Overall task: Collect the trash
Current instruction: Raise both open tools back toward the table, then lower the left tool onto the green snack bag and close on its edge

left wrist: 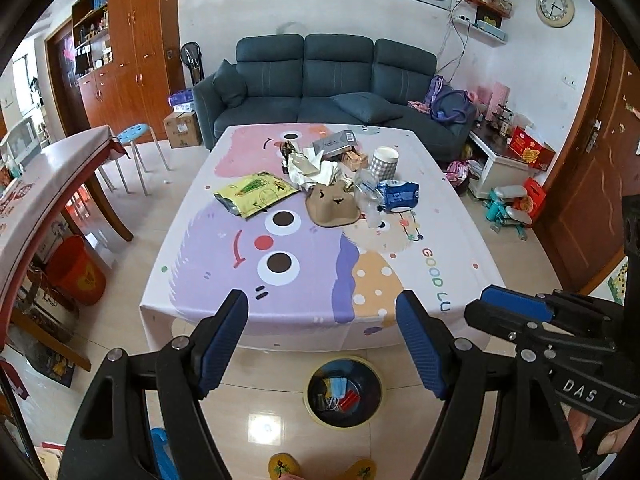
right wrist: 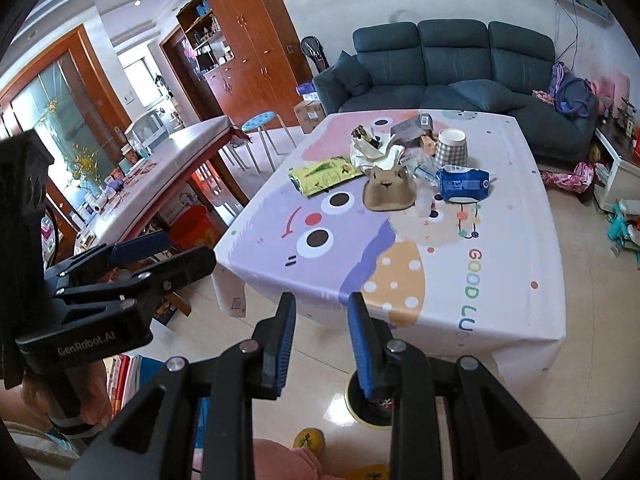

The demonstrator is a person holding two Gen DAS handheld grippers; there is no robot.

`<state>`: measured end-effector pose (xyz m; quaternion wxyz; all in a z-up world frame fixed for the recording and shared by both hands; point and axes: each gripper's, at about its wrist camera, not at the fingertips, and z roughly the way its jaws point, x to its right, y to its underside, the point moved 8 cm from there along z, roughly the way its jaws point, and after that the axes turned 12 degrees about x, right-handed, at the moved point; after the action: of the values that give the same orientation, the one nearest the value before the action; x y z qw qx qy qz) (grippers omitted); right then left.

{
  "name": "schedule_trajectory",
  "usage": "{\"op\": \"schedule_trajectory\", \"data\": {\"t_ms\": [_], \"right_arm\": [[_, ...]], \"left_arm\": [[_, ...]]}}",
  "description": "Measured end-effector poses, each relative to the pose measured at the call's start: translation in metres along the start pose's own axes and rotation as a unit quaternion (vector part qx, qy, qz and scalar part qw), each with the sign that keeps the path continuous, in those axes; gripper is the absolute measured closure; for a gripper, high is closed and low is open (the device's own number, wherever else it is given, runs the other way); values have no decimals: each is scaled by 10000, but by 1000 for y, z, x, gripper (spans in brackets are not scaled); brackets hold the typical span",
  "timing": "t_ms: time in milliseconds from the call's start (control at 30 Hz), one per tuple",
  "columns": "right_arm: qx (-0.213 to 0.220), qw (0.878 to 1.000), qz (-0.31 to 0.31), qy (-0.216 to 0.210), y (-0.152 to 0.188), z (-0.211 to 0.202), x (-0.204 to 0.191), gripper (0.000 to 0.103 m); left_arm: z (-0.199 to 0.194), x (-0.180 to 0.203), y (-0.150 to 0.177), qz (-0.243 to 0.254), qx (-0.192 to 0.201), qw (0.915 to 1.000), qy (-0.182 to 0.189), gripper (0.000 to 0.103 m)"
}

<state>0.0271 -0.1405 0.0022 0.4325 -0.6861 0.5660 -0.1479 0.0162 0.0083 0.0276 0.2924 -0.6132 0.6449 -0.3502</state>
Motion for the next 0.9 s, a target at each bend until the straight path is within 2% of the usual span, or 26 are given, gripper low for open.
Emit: {"op": "schedule_trajectory", "data": {"t_ms": [233,500,600,700,800,900], "right_arm": [[39,10000,10,-1,-5,8,-1,76],[-53,9999,-38,150,-28,60,-11,76],[-12,9997,-84,239,-43,86,-15,76],[-19,9992,64,406,-58,116,-16,76],[-114,9979,232,595,-67,155,-15,76],[-278,9949,516,825,-67,191,-11,76]], "left_arm": [[13,-23,-7,-58,-37,9999,-103,28],[54,-61,-25,-109,-48,9999,44,28],[83,-79,-36,-58,-129,9996,258,28],[118,-99,-48,100,-381,9977,548,28],[156,-120,-62,323,-589,9941,850,28],[199,-143,-68,482,-975,9885,1048,28]]}}
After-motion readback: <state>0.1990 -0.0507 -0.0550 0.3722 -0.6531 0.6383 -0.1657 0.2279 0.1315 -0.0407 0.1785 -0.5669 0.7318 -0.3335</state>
